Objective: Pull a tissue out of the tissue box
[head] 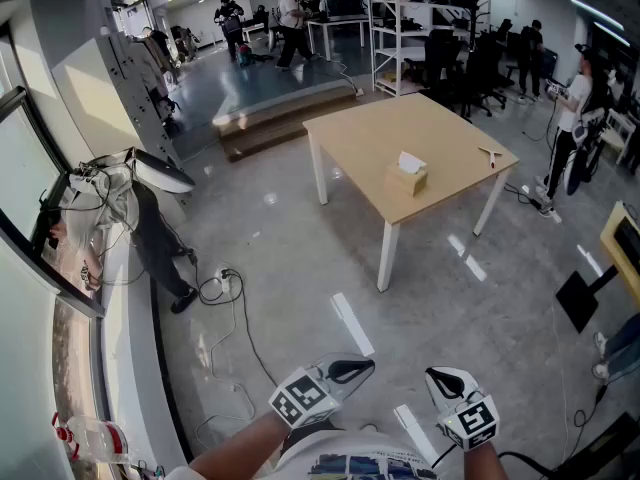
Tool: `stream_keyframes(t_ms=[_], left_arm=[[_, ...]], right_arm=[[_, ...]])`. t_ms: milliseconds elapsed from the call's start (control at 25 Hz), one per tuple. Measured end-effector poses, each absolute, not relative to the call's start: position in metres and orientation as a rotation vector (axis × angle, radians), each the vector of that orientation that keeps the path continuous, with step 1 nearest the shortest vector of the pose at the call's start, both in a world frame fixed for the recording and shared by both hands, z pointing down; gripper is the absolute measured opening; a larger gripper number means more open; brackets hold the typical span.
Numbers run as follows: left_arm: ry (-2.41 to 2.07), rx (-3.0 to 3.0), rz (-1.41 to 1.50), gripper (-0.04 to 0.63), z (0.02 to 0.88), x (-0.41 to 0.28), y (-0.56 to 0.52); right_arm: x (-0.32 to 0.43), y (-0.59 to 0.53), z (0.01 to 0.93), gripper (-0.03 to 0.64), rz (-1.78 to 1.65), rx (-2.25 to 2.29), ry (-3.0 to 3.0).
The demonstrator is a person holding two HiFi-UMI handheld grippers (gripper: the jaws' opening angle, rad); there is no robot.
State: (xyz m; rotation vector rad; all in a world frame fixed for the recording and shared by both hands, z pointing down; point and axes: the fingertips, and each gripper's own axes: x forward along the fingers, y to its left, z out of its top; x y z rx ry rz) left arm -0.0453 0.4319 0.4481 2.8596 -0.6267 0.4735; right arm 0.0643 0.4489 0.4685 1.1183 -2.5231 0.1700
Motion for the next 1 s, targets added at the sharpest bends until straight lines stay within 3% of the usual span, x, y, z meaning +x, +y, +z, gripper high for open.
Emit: stream_keyframes(t_ms=[1000], left_arm=[[-0.649, 2.835, 0.433, 0.005, 0.452, -0.016, 0.433]], right_arm=[[0.08, 0.45, 0.48, 0.003, 0.223, 1.092, -2.563]])
